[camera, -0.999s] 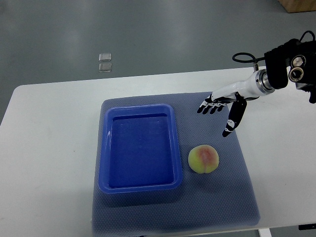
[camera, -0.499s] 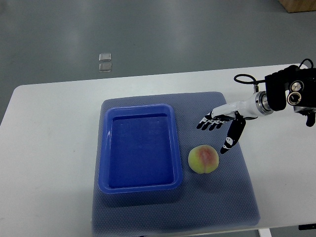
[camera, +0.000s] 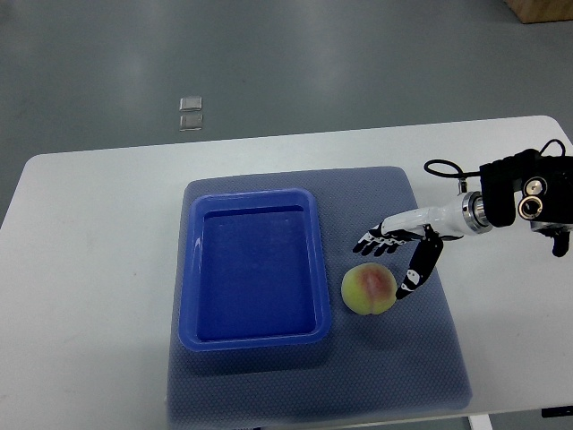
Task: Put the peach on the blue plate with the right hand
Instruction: 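Lower the open right hand beside the peach on the mat, then close the right hand fingers around the peach, then lift the peach with the right hand and carry it over the blue tray, then lower the peach into the blue tray with the right hand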
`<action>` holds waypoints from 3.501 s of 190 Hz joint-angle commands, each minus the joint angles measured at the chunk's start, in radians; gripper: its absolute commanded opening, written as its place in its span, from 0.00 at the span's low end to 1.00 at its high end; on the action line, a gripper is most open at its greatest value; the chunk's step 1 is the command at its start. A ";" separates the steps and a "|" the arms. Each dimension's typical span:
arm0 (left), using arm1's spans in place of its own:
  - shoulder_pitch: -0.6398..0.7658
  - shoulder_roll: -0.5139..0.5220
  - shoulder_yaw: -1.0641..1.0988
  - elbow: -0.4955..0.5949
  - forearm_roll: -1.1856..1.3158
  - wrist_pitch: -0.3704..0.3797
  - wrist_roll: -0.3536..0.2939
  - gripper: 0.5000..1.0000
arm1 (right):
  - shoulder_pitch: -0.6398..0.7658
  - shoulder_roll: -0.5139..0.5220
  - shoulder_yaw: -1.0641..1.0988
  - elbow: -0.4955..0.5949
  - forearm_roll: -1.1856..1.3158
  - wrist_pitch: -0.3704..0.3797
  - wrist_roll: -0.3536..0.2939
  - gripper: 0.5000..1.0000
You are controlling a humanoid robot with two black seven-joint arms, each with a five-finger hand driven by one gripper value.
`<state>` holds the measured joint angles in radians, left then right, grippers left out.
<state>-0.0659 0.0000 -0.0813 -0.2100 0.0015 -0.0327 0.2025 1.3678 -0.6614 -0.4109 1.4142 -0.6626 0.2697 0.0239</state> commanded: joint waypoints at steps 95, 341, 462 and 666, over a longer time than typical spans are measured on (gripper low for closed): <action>0.000 0.000 -0.001 0.001 0.000 0.001 0.000 1.00 | -0.171 0.002 0.087 0.000 -0.055 -0.078 0.096 0.85; 0.000 0.000 0.002 -0.008 0.003 -0.001 0.000 1.00 | 0.350 -0.258 0.169 -0.012 -0.011 0.224 0.094 0.00; 0.000 0.000 0.000 -0.003 0.006 -0.001 0.000 1.00 | 0.261 0.562 0.050 -0.494 0.115 0.036 0.083 0.00; 0.000 0.000 0.003 -0.006 0.006 -0.001 0.000 1.00 | -0.056 0.661 0.063 -0.667 0.051 0.045 0.088 0.40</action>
<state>-0.0659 0.0000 -0.0783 -0.2163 0.0078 -0.0338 0.2027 1.3189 0.0000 -0.3480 0.7472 -0.6132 0.3144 0.1109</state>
